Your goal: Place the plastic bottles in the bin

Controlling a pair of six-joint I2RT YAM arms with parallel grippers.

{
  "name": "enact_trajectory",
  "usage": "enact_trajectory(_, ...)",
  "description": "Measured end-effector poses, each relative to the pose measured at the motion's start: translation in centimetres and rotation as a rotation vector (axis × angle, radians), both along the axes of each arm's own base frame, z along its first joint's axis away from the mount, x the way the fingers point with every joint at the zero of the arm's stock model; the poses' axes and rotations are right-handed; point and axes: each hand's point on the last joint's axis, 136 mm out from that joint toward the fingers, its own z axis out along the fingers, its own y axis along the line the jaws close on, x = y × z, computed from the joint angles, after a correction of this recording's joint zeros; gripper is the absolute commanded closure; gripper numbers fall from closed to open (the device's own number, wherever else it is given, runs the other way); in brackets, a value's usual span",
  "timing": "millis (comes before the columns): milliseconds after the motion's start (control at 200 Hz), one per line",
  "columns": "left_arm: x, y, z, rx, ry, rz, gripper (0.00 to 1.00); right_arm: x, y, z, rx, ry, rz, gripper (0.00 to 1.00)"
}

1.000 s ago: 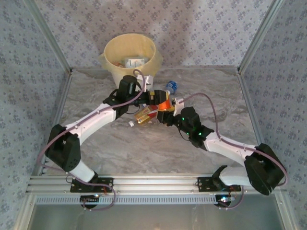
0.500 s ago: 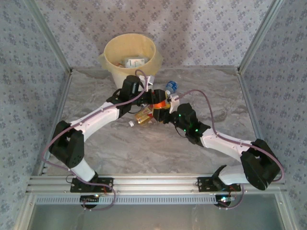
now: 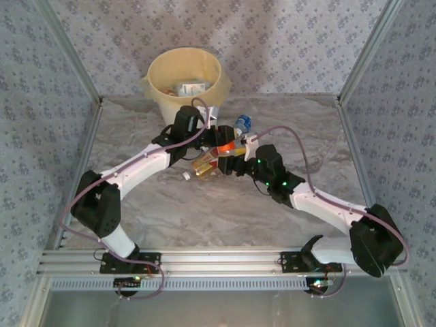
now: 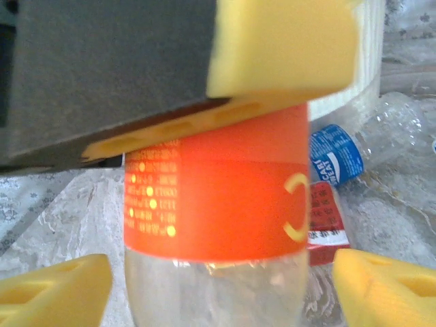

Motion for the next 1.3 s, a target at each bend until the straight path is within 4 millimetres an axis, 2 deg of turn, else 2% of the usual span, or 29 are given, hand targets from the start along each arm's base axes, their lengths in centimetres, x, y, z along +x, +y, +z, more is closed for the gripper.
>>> enact_trajectory(15,0.1,0.1,0.0,0.001,-0.001,0.004,0.54,0.0,-0.2,0.0,-0.002,0.002,-0.001,0.01)
enact_trajectory(35,0.2,0.2,0.0,0.002,0.000,0.007,0.54,-0.1,-0.4,0.2,0.000,0.002,-0.001,0.00)
enact_trajectory(445,1.4,1.5,-0.4,0.026,0.004,0.065,0.54,-1.8,-4.8,2.5,0.042,-0.004,0.020,0.00)
enact_trajectory(565,1.6,1.9,-0.4,0.049,0.005,0.076,0.54,-1.4,-6.5,3.0,0.059,-0.021,-0.050,0.00)
enact_trajectory(660,2.1,2.2,0.4,0.067,-0.019,0.084,0.54,-0.4,-8.5,2.9,0.054,-0.023,-0.170,0.00)
enact_trajectory(824,3.0,2.3,4.0,0.081,-0.111,0.093,0.54,1.0,-12.6,0.7,0.013,0.026,-0.406,0.00)
enact_trajectory(944,3.8,2.6,7.0,0.081,-0.189,0.108,0.54,1.2,-14.6,-0.9,-0.013,0.076,-0.507,0.00)
enact_trajectory(1029,4.5,2.8,9.3,0.079,-0.242,0.117,0.54,1.2,-15.3,-1.5,-0.020,0.098,-0.541,0.00)
enact_trajectory(1199,6.8,3.2,15.1,0.054,-0.390,0.162,0.54,1.1,-15.6,-1.8,-0.019,0.117,-0.561,0.00)
enact_trajectory(1299,8.1,3.9,17.5,0.042,-0.453,0.198,0.54,1.0,-15.6,-1.9,-0.020,0.123,-0.563,0.00)
